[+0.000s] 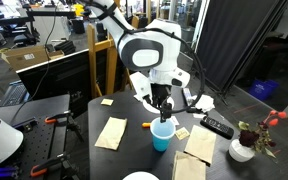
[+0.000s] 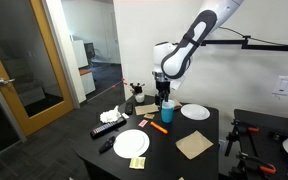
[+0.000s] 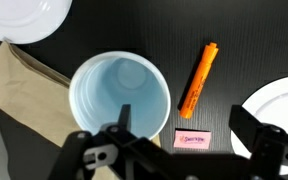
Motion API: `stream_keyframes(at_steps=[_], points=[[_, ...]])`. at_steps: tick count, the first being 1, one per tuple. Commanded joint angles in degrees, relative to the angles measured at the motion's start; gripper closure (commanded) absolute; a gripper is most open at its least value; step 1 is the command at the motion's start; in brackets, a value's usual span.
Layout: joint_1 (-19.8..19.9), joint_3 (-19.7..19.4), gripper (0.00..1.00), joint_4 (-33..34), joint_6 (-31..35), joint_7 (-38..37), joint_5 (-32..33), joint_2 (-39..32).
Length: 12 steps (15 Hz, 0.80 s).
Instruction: Move the blue cup to the left and put the orange marker inside it
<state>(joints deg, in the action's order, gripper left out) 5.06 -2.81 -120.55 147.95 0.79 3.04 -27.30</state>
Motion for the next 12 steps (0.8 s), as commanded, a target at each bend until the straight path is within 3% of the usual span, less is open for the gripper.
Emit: stream_keyframes(at_steps=[1, 10, 11, 12], points=[[0.9, 0.2, 0.00, 2.3, 1.3, 1.5, -1.4, -2.7], [2.6, 0.8, 0.00, 4.8, 2.8, 2.3, -1.9, -7.6], [2.6, 0.8, 0.03, 5.1, 2.8, 2.2, -1.9, -8.1], [2.7, 0.9, 0.26, 5.3, 2.8, 2.3, -1.8, -8.5]])
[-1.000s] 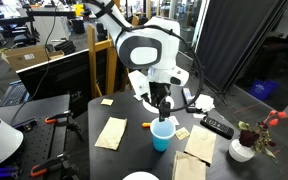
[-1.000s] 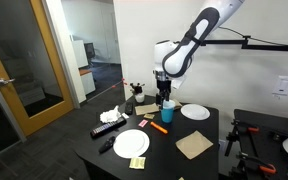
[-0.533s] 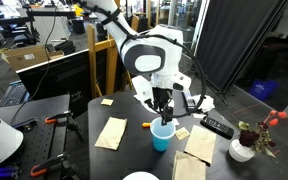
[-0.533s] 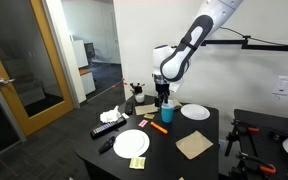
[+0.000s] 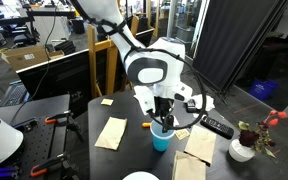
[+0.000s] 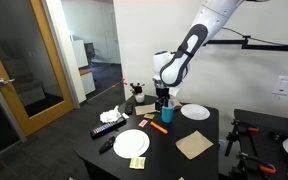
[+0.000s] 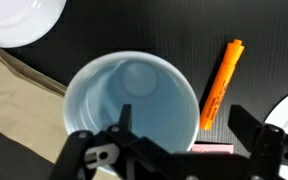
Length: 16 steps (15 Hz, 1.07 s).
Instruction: Move the blue cup to the left and put the orange marker inside it
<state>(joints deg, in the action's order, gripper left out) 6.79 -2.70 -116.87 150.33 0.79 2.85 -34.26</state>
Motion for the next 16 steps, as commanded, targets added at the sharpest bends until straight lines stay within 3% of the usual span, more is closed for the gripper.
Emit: stream_keyframes(at_steps=[1, 3, 11, 16], points=[[0.9, 0.7, 0.27, 1.9, 0.3, 2.2, -1.6, -1.8], [0.9, 0.8, 0.38, 2.1, 0.3, 2.2, -1.5, -2.3], [0.9, 0.8, 0.99, 2.2, 0.6, 2.1, -1.4, -2.8], [0.2, 0.2, 0.99, 1.7, 1.0, 1.4, -0.9, -1.9]])
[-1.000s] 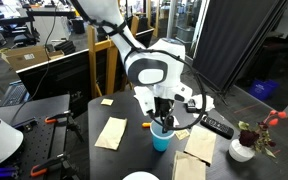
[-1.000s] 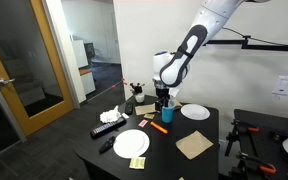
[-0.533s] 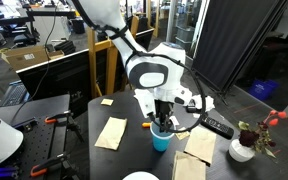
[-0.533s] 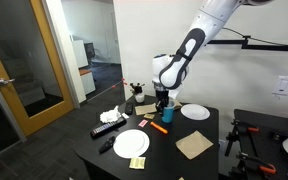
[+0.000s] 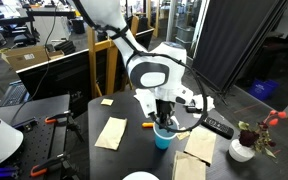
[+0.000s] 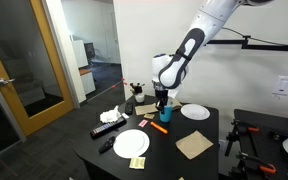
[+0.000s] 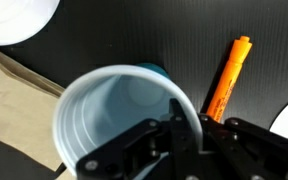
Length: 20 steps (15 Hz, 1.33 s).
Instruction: Move the blue cup to the left and put the orange marker inside it
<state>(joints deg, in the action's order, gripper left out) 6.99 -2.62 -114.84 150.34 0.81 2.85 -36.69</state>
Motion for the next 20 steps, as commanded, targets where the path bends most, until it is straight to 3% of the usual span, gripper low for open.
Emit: stream_keyframes(at_steps=[1, 11, 20], points=[[-0.4, -0.1, 0.99, -0.9, 1.1, 0.7, -0.8, 1.2], [-7.6, -1.3, 0.99, -8.9, 2.8, -4.5, 2.1, 10.7], [-12.1, 1.7, 0.99, -11.7, 1.4, -3.1, 2.3, 13.9]])
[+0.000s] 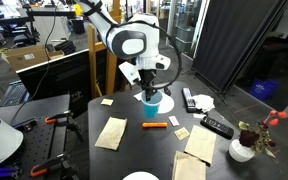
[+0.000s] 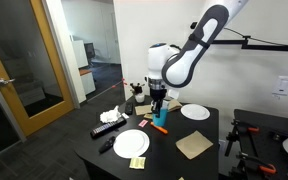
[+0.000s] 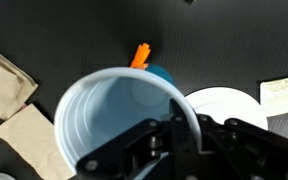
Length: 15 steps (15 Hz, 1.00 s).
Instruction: Move the blue cup to the left and put the orange marker inside it
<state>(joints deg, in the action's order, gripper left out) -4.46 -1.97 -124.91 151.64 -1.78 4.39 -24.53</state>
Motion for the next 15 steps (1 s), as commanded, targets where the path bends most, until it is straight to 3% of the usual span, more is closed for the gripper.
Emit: stream_keyframes(at_steps=[1, 10, 15], points=[[-1.0, 1.5, 0.99, -1.3, -0.1, -0.3, 0.7, 1.4], [-1.0, 7.0, 0.99, -1.4, -3.2, 3.5, -0.9, 0.2], [-1.5, 7.8, 0.99, -1.2, -5.4, 4.3, -0.3, -1.0]])
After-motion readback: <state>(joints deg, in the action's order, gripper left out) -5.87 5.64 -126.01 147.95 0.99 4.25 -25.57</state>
